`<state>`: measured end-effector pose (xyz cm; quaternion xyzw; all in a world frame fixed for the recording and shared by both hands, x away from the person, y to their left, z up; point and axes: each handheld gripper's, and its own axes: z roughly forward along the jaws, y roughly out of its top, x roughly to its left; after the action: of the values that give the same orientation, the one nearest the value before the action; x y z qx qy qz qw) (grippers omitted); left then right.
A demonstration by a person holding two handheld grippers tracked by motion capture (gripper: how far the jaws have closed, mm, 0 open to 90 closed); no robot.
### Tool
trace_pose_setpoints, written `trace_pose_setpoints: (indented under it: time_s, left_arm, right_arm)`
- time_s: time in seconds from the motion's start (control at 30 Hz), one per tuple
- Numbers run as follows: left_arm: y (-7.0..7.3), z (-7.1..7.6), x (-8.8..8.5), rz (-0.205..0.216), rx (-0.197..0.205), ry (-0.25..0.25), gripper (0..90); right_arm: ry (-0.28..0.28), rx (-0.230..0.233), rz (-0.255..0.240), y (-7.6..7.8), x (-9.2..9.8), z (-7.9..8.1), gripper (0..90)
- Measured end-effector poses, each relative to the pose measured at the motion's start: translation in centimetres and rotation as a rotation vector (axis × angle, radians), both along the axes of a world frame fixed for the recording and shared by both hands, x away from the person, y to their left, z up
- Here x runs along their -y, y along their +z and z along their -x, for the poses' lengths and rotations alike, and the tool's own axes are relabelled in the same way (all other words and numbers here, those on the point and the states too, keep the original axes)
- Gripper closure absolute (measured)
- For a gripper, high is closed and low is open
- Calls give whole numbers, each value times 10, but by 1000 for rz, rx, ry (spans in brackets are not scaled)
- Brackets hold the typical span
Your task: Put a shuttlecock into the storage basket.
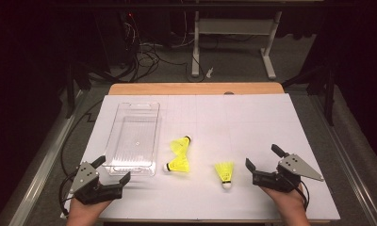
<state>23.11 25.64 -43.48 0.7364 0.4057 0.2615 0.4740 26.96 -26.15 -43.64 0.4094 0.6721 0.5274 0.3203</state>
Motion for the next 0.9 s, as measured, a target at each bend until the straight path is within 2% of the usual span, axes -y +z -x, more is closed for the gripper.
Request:
trace_pose_setpoints:
  time_s: [0.23,0.43,0.47,0.5,0.6,0.67,0.9]
  left_arm:
    - [9,3,-3,6,-29,3,7]
    - [14,5,-2,-53,-112,-23,7]
    - [14,5,-3,-61,-142,-27,7]
    - [14,5,-3,-61,-142,-27,7]
    - [11,4,-3,-79,-184,-30,7]
    - [9,4,-3,-94,-199,-26,7]
    - [2,4,-6,-111,-254,-14,7]
  right_arm:
    - [0,-5,-4,-1,2,1,1]
    - [-3,-11,-6,-1,2,2,2]
    - [-3,-13,-3,-2,1,2,2]
    - [-3,-13,-3,-2,1,2,2]
    - [-5,-13,-2,-2,2,2,2]
    - [-7,-14,-3,-2,2,2,1]
    - [-13,-15,-11,-1,5,3,2]
